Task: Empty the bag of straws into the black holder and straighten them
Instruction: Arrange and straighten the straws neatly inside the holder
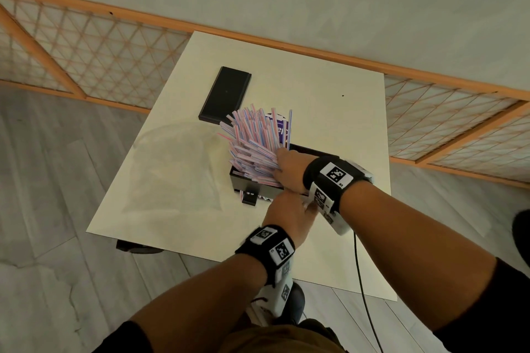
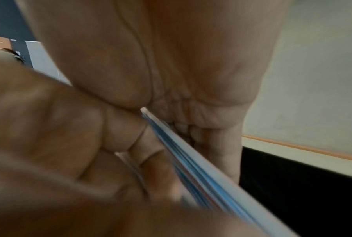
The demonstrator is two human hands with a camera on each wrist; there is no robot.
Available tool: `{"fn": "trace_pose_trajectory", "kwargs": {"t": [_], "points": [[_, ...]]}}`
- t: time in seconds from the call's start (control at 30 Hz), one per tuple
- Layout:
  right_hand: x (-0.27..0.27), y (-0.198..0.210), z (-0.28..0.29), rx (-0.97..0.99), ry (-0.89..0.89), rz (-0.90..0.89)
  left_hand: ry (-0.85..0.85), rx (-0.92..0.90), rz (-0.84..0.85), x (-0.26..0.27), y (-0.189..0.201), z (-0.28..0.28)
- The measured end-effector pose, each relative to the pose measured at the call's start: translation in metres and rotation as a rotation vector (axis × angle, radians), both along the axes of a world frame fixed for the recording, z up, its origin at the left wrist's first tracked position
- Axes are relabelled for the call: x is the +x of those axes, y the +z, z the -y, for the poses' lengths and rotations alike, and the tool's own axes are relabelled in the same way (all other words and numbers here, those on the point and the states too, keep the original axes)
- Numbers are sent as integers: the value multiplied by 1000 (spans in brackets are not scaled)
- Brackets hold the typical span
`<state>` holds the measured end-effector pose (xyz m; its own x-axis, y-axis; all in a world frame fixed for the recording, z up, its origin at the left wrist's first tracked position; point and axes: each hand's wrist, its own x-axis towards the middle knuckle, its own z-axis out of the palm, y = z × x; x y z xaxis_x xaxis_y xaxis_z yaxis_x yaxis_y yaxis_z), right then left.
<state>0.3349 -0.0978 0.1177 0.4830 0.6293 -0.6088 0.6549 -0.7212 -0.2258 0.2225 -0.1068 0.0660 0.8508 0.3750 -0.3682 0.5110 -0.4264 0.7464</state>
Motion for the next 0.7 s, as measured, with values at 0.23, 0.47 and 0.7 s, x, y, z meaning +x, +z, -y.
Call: {"fn": "trace_pose_trajectory", "kwargs": {"t": [0.23,0.47,0.7], "points": [[2,7,7,94,27,-89,235,-270,141,0,-4,-13],[16,29,32,148,59,-101,556,-392,277,-3,2,-54],[22,26,58,39,44,54,577,-117,263,-5,9,-83]]}}
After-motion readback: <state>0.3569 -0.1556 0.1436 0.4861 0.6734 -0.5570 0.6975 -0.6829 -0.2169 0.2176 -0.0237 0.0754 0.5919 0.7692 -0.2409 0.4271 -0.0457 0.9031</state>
